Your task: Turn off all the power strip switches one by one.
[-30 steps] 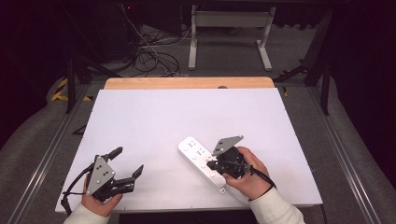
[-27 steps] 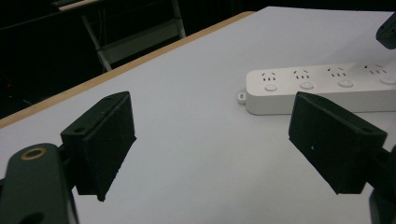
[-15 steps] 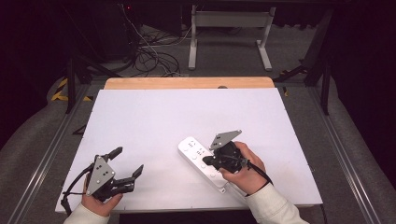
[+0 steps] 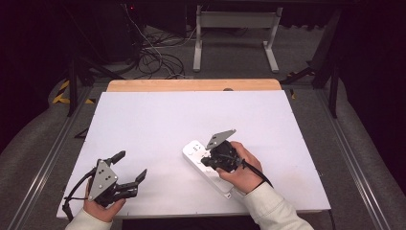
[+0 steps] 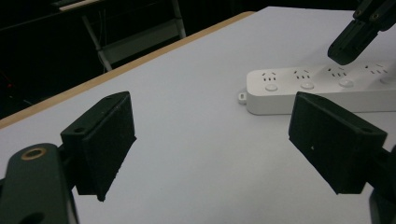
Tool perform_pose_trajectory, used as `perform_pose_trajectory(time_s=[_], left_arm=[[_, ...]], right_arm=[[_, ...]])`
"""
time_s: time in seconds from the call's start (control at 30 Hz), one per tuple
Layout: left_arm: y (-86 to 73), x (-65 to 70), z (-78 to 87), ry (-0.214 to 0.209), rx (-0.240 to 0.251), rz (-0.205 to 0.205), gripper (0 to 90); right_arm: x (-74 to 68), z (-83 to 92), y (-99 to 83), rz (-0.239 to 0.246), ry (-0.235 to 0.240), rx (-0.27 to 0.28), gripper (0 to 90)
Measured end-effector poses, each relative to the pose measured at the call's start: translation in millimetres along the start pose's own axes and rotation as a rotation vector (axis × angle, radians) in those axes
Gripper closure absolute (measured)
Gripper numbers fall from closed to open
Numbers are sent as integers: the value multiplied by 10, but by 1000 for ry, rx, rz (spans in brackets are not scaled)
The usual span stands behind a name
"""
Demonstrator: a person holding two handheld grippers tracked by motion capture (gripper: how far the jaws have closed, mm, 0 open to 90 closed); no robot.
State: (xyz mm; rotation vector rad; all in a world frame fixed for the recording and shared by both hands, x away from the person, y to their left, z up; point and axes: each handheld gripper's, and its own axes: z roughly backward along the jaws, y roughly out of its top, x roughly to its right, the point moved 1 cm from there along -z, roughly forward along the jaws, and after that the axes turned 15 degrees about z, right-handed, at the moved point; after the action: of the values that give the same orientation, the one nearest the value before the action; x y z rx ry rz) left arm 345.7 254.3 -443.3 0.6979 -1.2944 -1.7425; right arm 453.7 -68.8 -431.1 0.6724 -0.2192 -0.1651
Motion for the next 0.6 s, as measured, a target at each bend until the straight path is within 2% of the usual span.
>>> perform_pose_trajectory(time_s=[0.23,0.4,0.5,0.6], left_arm=[[0,0,0,1,0,0,152],[-1,3,1,0,1,6,152],[0,4,4,2,1,3,153],[-1,5,3,1,1,3,153]], right_arm=[[5,3,-6,0,-16,-10,900],[-1,-25,-15,-9,20,-26,900],[-1,-44,-20,-4,25,-37,900],[-12,-73,-28,-10,35,-80,900]])
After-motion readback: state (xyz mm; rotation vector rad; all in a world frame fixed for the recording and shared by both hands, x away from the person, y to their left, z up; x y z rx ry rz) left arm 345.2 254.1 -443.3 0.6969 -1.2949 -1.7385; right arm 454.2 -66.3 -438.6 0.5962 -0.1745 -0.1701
